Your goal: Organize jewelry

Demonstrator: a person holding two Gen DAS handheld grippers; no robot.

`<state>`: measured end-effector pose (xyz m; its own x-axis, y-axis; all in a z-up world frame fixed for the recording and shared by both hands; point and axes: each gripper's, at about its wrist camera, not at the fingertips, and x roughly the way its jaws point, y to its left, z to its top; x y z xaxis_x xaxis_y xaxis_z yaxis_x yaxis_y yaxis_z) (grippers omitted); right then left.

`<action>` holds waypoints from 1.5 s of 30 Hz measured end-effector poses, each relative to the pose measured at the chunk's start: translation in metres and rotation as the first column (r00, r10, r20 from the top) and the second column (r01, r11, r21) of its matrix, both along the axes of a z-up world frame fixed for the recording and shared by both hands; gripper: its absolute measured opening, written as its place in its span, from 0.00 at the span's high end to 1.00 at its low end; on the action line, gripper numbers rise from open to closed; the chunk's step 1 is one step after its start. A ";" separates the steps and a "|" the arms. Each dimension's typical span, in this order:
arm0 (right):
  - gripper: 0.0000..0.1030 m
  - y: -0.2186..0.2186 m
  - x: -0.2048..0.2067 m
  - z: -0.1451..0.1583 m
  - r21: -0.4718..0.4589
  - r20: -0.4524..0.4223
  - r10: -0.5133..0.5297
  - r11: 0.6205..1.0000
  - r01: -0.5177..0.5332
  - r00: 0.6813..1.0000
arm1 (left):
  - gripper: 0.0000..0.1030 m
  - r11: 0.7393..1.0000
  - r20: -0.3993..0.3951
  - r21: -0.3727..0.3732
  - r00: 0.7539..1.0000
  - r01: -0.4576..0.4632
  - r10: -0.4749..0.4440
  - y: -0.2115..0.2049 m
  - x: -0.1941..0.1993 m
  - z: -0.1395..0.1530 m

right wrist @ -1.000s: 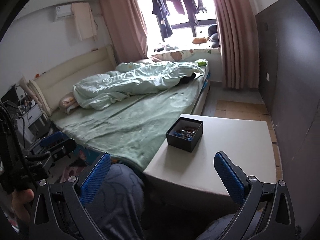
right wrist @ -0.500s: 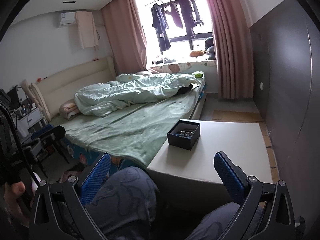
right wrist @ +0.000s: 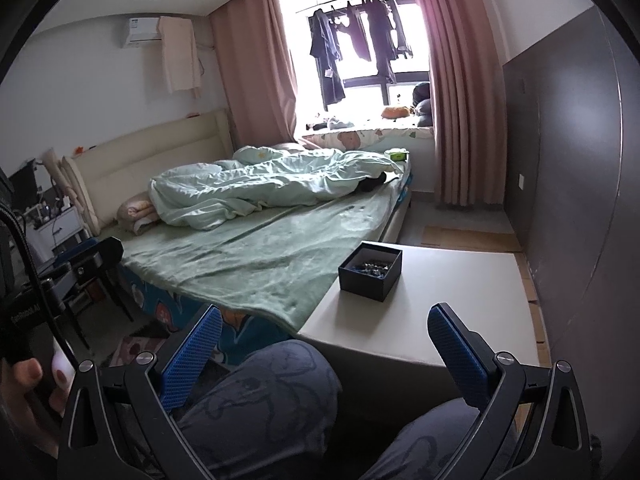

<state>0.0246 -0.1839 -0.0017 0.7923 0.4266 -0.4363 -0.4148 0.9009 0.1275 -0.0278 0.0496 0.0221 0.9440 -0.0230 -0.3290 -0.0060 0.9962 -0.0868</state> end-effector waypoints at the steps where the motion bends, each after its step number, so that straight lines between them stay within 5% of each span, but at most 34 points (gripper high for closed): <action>1: 0.00 0.002 -0.001 0.000 -0.003 0.002 0.001 1.000 -0.001 1.000 | 0.00 1.000 0.001 -0.003 1.000 -0.001 0.001 0.001 0.000 0.000; 45: 0.00 0.003 -0.002 0.004 -0.010 -0.038 -0.051 0.999 0.051 0.998 | 0.00 1.000 0.002 0.024 1.000 -0.001 0.001 -0.007 -0.004 -0.001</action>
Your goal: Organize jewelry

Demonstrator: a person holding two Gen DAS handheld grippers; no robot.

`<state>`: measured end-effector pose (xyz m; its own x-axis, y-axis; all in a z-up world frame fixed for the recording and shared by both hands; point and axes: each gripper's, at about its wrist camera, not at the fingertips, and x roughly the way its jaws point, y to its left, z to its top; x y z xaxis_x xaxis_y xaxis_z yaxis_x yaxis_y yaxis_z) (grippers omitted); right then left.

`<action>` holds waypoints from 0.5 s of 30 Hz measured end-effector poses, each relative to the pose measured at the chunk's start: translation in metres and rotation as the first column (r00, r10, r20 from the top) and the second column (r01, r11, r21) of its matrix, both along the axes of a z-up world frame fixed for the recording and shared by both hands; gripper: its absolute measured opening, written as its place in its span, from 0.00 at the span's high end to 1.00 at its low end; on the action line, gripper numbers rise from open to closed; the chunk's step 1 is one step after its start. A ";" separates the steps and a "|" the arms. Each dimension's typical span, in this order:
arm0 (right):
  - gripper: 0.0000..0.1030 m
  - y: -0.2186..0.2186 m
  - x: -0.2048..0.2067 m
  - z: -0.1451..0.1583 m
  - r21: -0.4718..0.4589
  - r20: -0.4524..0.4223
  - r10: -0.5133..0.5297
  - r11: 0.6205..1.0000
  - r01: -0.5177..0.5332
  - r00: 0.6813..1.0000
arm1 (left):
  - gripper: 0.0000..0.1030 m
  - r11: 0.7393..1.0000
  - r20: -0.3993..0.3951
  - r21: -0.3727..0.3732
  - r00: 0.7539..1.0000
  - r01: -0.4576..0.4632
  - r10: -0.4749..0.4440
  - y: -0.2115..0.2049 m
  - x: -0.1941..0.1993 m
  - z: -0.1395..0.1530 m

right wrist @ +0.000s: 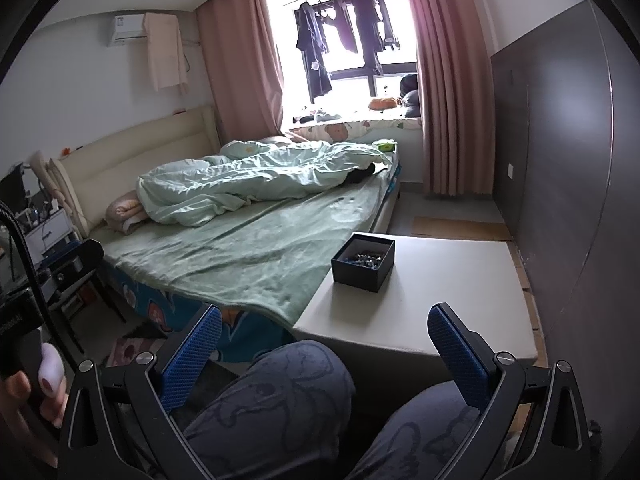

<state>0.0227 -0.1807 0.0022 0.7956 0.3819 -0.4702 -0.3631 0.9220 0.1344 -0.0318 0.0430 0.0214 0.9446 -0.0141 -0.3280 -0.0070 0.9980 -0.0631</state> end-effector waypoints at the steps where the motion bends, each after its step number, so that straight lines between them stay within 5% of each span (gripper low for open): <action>1: 0.00 0.000 0.000 0.000 0.000 0.000 0.000 1.000 0.000 1.000 | 0.00 1.000 0.001 0.001 1.000 -0.002 0.002 0.001 0.000 0.000; 15: 0.00 0.001 0.000 -0.001 0.003 0.000 0.004 1.000 -0.004 1.000 | 0.00 1.000 0.005 0.004 1.000 0.003 -0.003 0.000 -0.001 0.000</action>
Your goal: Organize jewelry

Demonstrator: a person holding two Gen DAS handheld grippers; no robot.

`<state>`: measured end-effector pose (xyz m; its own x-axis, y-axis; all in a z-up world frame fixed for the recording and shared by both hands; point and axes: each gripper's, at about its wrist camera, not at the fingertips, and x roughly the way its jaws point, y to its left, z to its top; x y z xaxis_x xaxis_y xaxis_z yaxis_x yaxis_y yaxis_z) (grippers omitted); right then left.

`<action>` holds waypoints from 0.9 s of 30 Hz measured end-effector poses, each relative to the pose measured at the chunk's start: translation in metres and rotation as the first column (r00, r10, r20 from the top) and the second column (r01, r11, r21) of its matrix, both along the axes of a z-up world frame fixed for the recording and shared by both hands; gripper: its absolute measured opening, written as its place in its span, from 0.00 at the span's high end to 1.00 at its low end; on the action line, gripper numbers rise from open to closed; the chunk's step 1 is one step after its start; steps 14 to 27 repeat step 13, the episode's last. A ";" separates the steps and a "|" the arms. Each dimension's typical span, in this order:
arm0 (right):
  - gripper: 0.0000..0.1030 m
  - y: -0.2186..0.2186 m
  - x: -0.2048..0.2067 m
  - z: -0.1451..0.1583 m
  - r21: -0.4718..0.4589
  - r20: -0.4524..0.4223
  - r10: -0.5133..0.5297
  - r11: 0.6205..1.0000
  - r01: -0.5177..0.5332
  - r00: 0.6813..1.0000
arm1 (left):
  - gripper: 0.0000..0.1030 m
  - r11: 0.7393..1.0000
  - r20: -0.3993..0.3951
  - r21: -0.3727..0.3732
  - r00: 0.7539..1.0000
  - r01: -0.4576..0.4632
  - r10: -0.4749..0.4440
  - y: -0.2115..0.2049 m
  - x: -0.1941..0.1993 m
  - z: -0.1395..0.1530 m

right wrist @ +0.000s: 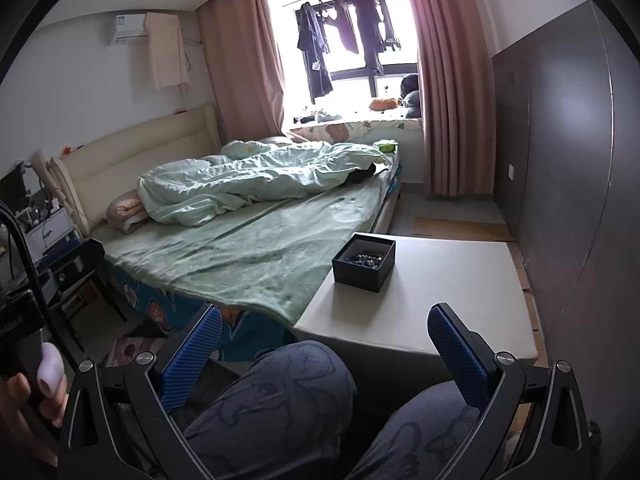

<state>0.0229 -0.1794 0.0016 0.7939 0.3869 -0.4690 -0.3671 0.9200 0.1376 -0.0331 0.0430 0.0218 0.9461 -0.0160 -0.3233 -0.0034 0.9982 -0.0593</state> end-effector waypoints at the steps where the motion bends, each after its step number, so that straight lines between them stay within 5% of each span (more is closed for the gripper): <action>1: 0.00 0.000 0.000 0.000 -0.001 0.000 0.000 1.000 0.000 1.000 | 0.00 1.000 0.000 0.000 1.000 0.001 -0.001 0.000 0.000 0.000; 27: 0.00 -0.001 0.000 -0.003 -0.006 -0.006 0.000 1.000 0.000 1.000 | 0.00 1.000 0.006 -0.001 1.000 0.001 -0.001 -0.001 0.002 -0.001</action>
